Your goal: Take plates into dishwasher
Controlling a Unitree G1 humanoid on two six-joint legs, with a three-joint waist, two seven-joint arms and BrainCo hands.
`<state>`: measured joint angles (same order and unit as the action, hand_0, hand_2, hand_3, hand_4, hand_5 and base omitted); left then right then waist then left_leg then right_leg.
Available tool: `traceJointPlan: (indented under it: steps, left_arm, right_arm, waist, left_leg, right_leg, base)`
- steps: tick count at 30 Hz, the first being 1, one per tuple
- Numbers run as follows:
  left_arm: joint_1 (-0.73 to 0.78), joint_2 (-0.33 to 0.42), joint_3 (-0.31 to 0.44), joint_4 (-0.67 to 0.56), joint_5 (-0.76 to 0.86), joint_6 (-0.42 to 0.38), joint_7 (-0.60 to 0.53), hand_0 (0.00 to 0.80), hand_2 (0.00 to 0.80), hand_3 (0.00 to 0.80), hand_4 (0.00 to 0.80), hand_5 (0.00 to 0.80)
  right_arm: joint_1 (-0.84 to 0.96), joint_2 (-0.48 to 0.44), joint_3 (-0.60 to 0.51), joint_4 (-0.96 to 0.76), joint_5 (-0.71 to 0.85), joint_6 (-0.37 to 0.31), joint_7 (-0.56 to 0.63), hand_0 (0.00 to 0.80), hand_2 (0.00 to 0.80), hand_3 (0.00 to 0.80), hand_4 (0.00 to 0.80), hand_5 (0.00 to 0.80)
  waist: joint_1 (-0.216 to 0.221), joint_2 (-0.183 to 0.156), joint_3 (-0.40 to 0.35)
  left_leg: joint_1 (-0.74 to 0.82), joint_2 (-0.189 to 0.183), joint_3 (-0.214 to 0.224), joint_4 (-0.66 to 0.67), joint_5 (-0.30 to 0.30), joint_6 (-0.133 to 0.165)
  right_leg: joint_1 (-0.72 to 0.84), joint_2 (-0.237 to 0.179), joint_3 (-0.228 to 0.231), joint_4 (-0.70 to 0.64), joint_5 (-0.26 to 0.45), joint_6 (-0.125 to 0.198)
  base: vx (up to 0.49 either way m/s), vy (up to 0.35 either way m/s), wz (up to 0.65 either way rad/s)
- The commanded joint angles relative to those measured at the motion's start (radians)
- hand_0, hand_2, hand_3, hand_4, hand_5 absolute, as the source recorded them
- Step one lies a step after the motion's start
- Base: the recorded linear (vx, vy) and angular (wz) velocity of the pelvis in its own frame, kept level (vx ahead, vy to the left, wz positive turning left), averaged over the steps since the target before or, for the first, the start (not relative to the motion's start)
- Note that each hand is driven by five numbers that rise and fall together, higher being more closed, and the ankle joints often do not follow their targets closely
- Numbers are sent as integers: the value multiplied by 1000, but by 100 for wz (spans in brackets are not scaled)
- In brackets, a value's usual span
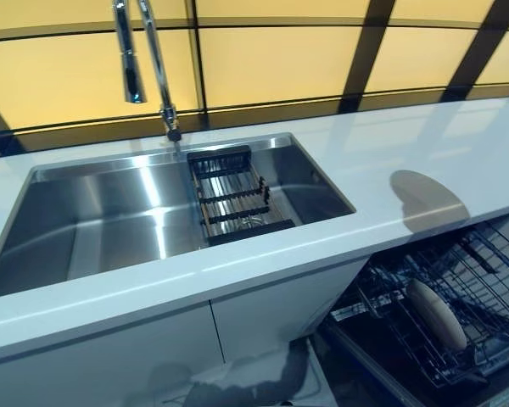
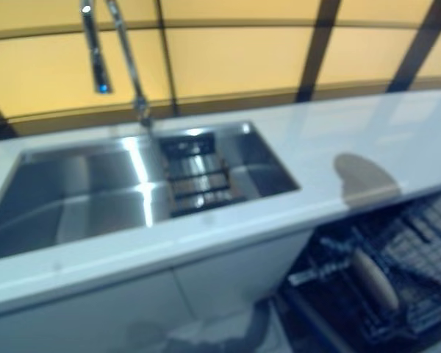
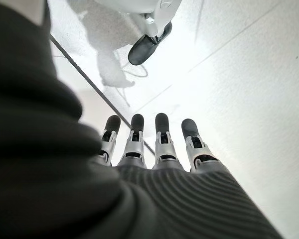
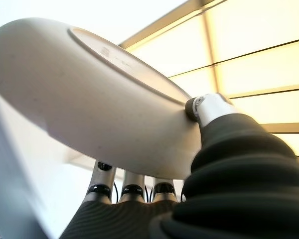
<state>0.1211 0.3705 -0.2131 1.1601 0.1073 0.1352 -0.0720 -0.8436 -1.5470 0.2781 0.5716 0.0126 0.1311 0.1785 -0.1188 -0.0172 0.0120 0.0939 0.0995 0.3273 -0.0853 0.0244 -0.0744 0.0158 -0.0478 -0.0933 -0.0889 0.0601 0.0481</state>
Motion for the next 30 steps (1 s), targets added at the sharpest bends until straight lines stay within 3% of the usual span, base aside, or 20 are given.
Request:
traceJointPlan:
  steps: [1, 9, 13, 18, 30]
  left_arm:
    - [-45, 61, 14, 52, 72, 0, -5, 0, 0, 0, 0, 0]
    - [-55, 66, 10, 51, 100, 11, -32, 0, 0, 0, 0, 0]
    - [-61, 65, 0, 52, 122, 8, -49, 0, 0, 0, 0, 0]
    - [-74, 69, 3, 36, 124, 15, -68, 0, 0, 0, 0, 0]
    - [-101, 63, 8, 8, 124, 37, -69, 0, 0, 0, 0, 0]
  right_arm:
    - [31, -31, -106, 54, 50, -47, -1, 800, 800, 800, 800, 800]
    - [340, 22, -339, 33, 60, -88, 68, 800, 800, 800, 800, 800]
    - [466, 99, -422, 1, 99, -92, 101, 800, 800, 800, 800, 800]
    - [594, 200, -480, -59, 73, -92, 125, 800, 800, 800, 800, 800]
    - [691, 385, -493, -190, 20, 19, 152, 800, 800, 800, 800, 800]
  waist:
    - [3, -77, -13]
    - [-26, -74, -13]
    - [-47, -67, -4]
    - [-71, -55, 10]
    - [-101, -8, 66]
  left_leg:
    - [68, 13, -7, -2, -71, 8]
    - [73, 14, 13, -2, -73, 13]
    - [87, 14, 32, 1, -84, 18]
    - [94, 15, 56, 4, -91, 24]
    - [58, 20, 73, 16, -84, 23]
  right_leg:
    - [24, -32, -14, 2, -4, 94]
    - [12, -24, 12, 2, 3, 94]
    - [6, -18, 30, 5, 4, 97]
    - [-8, -20, 37, 10, 8, 100]
    - [-55, -34, 28, 29, 9, 97]
  base:
    - [6, -38, -15]
    - [-9, -35, -8]
    - [0, -31, -7]
    - [-12, -57, -11]
    - [-32, -4, -2]
